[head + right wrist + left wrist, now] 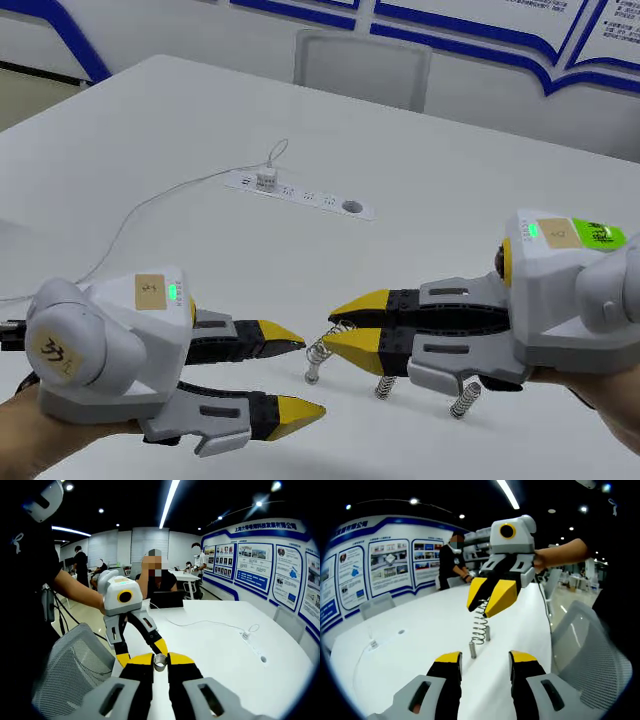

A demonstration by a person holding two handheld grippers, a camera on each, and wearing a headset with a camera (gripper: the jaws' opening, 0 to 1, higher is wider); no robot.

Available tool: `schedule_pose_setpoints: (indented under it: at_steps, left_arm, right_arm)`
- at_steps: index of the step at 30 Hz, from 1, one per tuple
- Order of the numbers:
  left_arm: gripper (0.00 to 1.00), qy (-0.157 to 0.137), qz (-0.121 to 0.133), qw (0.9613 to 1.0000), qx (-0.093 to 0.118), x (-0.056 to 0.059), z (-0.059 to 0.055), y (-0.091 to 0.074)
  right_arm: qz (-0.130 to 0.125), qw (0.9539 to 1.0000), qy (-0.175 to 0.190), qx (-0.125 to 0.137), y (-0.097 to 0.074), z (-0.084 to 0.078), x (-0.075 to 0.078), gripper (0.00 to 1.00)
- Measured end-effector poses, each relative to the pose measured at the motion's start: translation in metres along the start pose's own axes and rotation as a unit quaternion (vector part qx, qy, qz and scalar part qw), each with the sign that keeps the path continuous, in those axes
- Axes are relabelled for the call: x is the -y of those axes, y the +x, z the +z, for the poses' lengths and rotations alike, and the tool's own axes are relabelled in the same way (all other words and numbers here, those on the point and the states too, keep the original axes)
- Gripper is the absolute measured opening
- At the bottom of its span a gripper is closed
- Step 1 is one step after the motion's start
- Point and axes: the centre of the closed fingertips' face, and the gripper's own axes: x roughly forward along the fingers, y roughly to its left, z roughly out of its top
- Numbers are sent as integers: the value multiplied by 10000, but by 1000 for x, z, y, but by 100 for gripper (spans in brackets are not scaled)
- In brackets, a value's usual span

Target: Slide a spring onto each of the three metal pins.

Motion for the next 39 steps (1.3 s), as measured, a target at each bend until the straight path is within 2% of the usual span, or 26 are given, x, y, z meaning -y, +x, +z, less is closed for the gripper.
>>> schedule_pose_setpoints:
  at_steps: [3,6,8,11,14,19,22,27,33,39]
  left_arm:
    - [43,-33,98,9999,-9,-5,-2,-5]
    - [52,-59,256,9996,-32,-12,-6,-10]
    - [56,-77,330,9994,-65,-15,-9,-13]
    - [60,-109,420,9990,-89,-19,-11,-16]
    - [66,-145,500,9986,-112,-22,-14,-20]
    - [67,-196,537,9983,-140,-23,-20,-25]
    - [73,-198,613,9977,-189,-25,-23,-28]
    - [84,-264,805,9961,-232,-33,-27,-33]
    - [88,-340,924,9949,-238,-37,-30,-38]
    - [89,-421,970,9936,-385,-38,-41,-40]
  right_arm:
    - [-185,9998,34,-66,-1,-4,12,10]
    - [-369,9992,74,-144,0,-9,23,10]
    - [-572,9981,29,-219,0,-13,34,11]
    - [-695,9972,90,-267,2,-17,43,11]
    - [-750,9964,139,-358,5,-23,51,11]
    - [-787,9953,207,-524,12,-36,60,11]
    - [-840,9942,252,-615,16,-43,65,11]
    - [-880,9934,425,-595,21,-50,72,11]
    - [-821,9929,532,-682,28,-62,73,11]
    - [-795,9918,643,-766,37,-73,75,11]
